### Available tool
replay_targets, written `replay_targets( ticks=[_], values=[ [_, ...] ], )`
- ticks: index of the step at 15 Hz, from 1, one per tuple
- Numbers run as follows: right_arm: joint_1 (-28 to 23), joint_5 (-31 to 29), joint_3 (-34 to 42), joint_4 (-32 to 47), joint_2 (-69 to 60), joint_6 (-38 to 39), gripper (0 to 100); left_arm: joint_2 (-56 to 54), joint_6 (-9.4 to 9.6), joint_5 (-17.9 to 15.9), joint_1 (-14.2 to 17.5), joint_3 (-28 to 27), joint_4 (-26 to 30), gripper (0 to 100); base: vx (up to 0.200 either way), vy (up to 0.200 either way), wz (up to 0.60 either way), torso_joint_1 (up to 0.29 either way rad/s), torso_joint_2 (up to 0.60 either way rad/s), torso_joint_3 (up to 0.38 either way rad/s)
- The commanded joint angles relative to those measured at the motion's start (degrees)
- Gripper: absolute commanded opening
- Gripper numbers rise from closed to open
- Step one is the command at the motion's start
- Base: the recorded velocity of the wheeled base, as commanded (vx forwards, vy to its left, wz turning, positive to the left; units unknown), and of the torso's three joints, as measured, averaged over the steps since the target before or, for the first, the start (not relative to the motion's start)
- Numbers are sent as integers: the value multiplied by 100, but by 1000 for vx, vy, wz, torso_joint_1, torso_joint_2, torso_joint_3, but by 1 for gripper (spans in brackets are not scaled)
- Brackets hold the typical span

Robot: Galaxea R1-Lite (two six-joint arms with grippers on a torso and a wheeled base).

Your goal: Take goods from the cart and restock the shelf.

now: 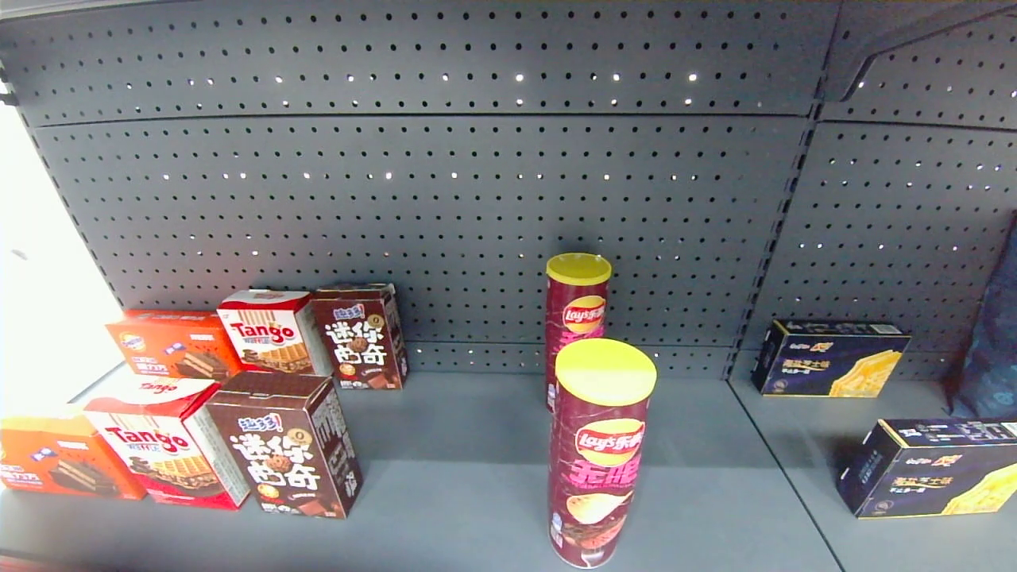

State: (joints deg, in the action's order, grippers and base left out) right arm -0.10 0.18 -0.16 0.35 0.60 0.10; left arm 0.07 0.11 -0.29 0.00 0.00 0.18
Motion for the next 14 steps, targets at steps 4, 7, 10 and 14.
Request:
replay_targets(
  ticks=[4, 7, 10, 14],
  values=[
    [1, -431, -2, 0, 11, 34, 100, -7, -20, 205, 0, 0, -1, 100, 0, 0, 0, 0, 0, 0],
    [1, -449, -2, 9, 11, 34, 100, -7, 15, 398, 9, 0, -1, 100, 0, 0, 0, 0, 0, 0],
    [1, -449, -2, 0, 11, 17, 100, -7, -2, 390, 0, 0, -1, 100, 0, 0, 0, 0, 0, 0],
    [1, -440, -2, 0, 11, 17, 100, -7, -29, 381, 0, 0, -1, 100, 0, 0, 0, 0, 0, 0]
  ],
)
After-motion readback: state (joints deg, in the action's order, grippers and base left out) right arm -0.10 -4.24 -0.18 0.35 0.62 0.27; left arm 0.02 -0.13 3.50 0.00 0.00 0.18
